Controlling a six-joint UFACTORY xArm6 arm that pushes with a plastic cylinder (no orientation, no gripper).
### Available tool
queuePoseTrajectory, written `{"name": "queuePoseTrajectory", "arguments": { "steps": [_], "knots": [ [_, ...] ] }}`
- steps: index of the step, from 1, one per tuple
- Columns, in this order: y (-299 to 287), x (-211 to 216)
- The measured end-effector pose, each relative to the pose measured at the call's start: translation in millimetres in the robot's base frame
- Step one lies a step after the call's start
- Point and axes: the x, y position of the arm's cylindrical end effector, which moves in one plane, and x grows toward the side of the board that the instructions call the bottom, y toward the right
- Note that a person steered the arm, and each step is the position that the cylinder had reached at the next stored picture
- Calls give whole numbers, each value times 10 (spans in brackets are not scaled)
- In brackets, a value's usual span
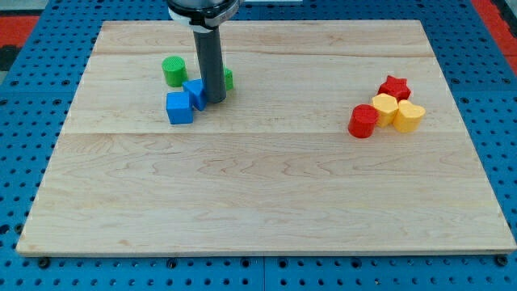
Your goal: Separate the triangle from the cube
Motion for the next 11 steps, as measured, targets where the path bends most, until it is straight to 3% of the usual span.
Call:
{"name": "queuePoseTrajectory", "arguments": {
  "steps": [2,3,4,5,7,10,11],
  "knots": [
    [3,-705],
    [108,-285],
    [64,533],
    [-378,856],
    [-416,81],
    [369,-784],
    [777,-255]
  ]
}}
